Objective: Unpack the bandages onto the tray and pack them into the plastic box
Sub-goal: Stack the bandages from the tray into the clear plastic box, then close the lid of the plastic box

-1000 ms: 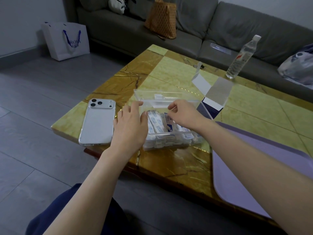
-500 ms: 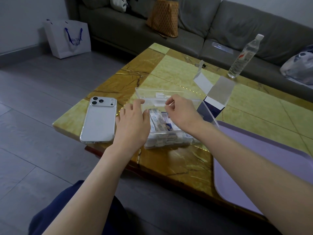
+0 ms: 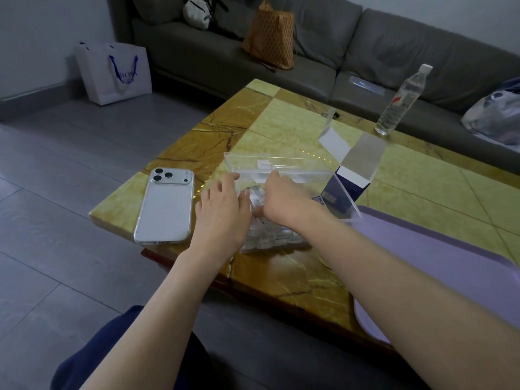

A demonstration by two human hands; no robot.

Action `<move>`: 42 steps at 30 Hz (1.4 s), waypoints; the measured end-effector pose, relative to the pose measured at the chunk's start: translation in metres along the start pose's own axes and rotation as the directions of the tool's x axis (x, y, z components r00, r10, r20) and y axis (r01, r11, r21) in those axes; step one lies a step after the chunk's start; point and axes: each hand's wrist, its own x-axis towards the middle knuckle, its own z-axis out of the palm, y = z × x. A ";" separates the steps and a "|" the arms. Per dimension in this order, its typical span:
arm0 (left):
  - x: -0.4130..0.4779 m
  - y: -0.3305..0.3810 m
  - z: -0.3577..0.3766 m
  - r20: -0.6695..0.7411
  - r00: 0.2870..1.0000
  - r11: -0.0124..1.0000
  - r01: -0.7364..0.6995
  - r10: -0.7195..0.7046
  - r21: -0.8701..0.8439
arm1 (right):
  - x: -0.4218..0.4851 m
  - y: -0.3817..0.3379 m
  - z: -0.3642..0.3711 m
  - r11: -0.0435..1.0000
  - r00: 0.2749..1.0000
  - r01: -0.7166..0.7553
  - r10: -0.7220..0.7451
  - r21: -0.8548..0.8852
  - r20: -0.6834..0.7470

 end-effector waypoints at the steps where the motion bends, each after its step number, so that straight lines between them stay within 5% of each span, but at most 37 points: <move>1: 0.000 0.000 0.000 0.000 1.000 1.000 0.000 0.000 0.002 | 0.000 0.001 0.000 1.000 1.000 0.001 -0.001 0.003 -0.006; 29: -0.001 -0.003 0.000 -0.001 1.000 0.999 -0.023 0.023 -0.049 | -0.005 0.014 -0.001 0.994 0.992 0.091 -0.086 0.061 -0.091; 33: 0.012 -0.008 0.005 -0.008 1.000 0.990 0.016 -0.018 -0.140 | -0.015 0.035 -0.004 0.976 0.963 0.142 -0.099 0.162 -0.251; 37: 0.030 -0.009 0.008 0.016 0.998 0.975 0.065 -0.063 -0.214 | -0.025 0.062 0.008 0.924 0.857 0.293 -0.139 0.247 -0.497; 42: 0.041 -0.004 0.009 0.078 0.984 0.898 0.178 -0.160 -0.402 | -0.034 0.095 0.036 0.874 0.886 0.332 -0.159 0.355 -0.435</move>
